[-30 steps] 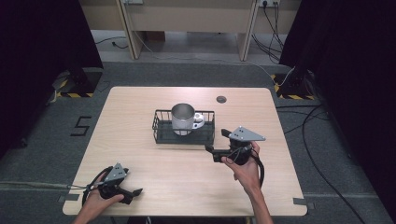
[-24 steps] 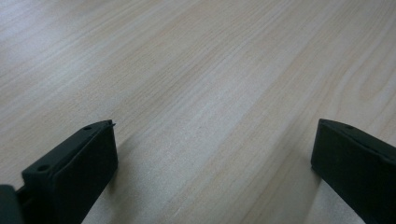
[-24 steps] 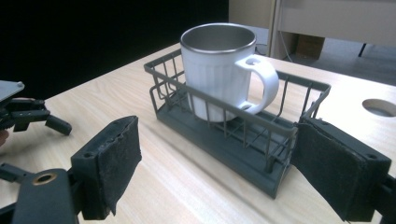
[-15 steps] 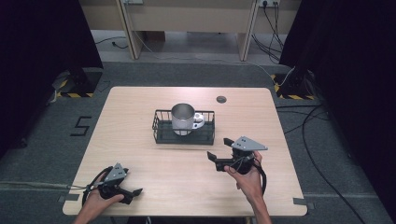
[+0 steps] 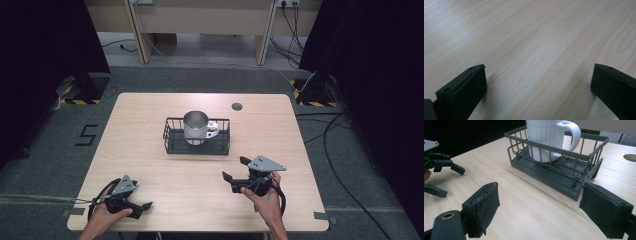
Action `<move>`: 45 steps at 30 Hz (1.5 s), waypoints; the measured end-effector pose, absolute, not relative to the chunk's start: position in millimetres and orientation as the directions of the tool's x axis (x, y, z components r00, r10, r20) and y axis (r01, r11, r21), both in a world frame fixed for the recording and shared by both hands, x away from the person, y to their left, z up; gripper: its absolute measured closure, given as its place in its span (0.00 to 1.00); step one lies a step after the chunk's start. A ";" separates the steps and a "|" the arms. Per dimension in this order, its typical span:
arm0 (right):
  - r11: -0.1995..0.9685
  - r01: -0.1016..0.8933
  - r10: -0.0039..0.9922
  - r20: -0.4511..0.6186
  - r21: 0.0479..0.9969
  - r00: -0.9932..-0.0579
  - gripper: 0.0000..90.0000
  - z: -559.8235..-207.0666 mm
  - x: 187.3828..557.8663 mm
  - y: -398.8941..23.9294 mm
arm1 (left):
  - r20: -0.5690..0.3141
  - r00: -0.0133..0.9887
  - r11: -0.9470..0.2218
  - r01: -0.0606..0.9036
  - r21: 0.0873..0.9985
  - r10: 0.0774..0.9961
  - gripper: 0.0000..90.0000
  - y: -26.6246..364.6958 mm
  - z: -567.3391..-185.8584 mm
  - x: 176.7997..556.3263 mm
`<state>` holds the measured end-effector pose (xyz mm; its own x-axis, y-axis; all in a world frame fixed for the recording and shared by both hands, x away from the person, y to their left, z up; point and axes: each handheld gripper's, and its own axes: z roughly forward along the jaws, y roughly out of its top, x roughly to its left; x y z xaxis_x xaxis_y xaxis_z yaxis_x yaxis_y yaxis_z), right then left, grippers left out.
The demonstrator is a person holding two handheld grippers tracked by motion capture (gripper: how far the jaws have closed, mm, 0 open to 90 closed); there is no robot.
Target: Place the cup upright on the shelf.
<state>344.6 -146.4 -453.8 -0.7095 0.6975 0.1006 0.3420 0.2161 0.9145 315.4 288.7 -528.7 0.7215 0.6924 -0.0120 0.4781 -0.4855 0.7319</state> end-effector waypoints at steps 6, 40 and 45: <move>0.236 0.340 0.700 0.083 0.910 -0.709 0.17 -460.9 338.1 -147.1 | -0.012 0.721 -0.485 0.478 0.732 0.692 0.00 288.7 -528.7 315.4; 0.305 0.430 0.720 0.090 0.850 -0.688 0.17 -505.6 318.9 -159.4 | -0.012 0.721 -0.485 0.478 0.732 0.693 0.00 288.7 -528.7 315.4; 0.314 0.457 0.728 0.097 0.832 -0.678 0.17 -510.6 319.7 -160.8 | -0.012 0.721 -0.485 0.478 0.732 0.693 0.00 288.7 -528.7 315.3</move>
